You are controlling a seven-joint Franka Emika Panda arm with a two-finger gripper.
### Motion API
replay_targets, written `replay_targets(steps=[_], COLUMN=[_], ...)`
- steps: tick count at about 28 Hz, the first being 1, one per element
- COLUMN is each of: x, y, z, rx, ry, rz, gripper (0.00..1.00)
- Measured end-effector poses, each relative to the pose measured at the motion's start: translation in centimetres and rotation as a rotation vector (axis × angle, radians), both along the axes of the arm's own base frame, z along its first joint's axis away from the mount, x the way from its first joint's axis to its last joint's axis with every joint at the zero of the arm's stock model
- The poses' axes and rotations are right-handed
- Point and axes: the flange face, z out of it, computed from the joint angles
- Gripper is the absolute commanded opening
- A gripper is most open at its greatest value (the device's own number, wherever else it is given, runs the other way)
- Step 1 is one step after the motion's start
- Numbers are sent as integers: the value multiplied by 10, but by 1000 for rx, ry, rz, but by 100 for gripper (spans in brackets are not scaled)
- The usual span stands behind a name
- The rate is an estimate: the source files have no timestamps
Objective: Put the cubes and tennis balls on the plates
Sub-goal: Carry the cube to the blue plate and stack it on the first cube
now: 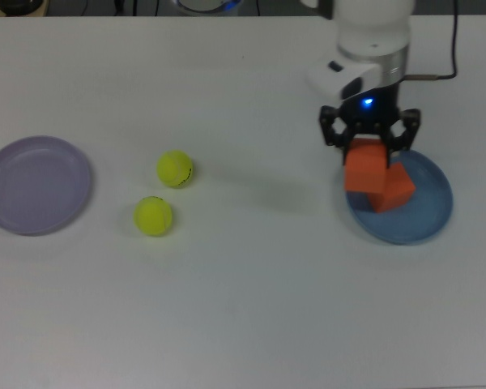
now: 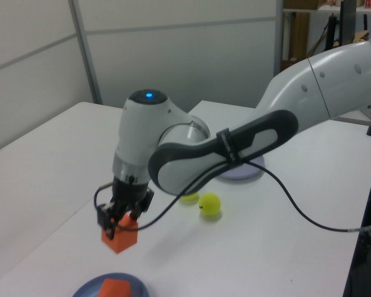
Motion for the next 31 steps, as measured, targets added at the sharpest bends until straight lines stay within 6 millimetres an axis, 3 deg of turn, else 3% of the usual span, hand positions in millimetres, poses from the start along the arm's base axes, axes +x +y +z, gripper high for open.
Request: replay_targets(steps=[2,8,21,22,23,24,25,31], x=[-14,-36,-33,-33,-32,-32,-32,-31], y=[20,50,58,58,59,59,59,59], z=[-3,-12,-55,-58,-60,-60,-60,-56], rx=[2,-8,-56,-56,-56,-57,-57,-50], ry=[7,16,42,40,39,38,37,32], rz=[25,62,41,38,35,34,33,25], gripper=[0,0,0,4,22,56,100,100])
